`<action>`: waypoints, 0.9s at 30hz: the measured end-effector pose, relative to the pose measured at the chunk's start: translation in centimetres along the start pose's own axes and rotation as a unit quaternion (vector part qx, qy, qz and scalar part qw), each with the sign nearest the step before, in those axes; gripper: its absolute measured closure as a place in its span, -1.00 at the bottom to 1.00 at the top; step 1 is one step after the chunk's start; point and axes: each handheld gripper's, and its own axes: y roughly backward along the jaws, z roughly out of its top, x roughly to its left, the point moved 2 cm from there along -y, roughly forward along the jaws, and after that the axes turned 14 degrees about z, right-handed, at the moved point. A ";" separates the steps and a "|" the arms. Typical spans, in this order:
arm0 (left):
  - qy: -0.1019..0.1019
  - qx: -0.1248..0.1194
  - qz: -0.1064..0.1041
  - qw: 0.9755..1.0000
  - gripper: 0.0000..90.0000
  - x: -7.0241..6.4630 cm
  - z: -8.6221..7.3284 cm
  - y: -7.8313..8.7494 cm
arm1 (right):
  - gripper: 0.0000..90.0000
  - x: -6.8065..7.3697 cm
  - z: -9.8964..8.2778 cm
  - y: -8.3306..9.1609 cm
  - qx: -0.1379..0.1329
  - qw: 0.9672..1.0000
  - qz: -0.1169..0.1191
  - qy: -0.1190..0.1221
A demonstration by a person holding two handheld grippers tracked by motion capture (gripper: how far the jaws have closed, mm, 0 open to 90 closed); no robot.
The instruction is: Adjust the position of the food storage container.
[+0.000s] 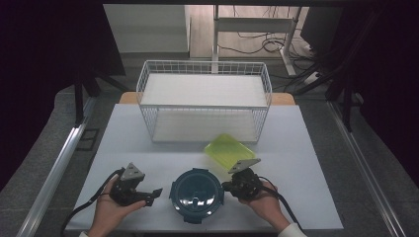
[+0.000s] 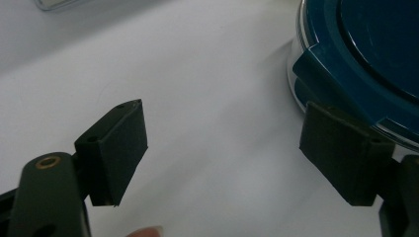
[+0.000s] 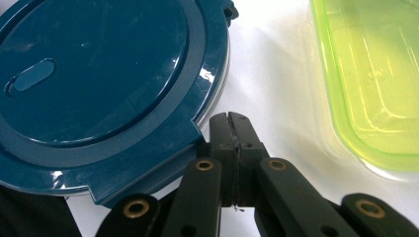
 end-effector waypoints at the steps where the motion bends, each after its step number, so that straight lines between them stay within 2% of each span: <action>1: 0.000 0.000 0.000 1.000 -0.59 0.0 0.0 0.0 | 0.98 0.0 0.0 -0.1 -0.001 1.000 0.000 -0.001; 8: 0.000 -0.001 0.003 1.000 -0.60 0.0 0.0 0.0 | 0.98 -0.2 0.0 0.2 -0.016 1.000 0.004 -0.001; 14: 0.010 -0.006 -0.001 1.000 -0.60 0.0 0.0 0.2 | 0.98 -0.5 -0.8 2.9 -0.066 0.997 0.005 -0.028; 18: 0.016 -0.008 -0.005 1.000 -0.61 0.0 0.0 0.2 | 0.96 -0.4 -2.1 3.9 -0.086 0.995 0.012 -0.045; 19: 0.016 -0.008 -0.004 1.000 -0.62 0.0 0.0 0.2 | 0.83 -0.4 -2.4 4.0 -0.091 0.995 0.010 -0.049; 20: 0.017 -0.008 -0.004 1.000 -0.62 0.0 0.1 0.2 | 0.60 -0.5 -2.6 4.0 -0.096 0.994 0.003 -0.055; 21: 0.017 -0.008 -0.004 1.000 -0.62 0.0 0.1 0.2 | 0.24 -0.6 -2.7 4.0 -0.100 0.993 -0.009 -0.060; 23: 0.018 -0.009 -0.003 1.000 -0.63 0.0 0.0 0.2 | 0.01 -0.7 -2.6 4.0 -0.106 0.992 -0.009 -0.072; 27: 0.016 -0.008 -0.003 1.000 -0.64 -0.1 0.0 0.1 | -0.38 -0.5 -2.4 4.1 -0.120 0.989 0.017 -0.085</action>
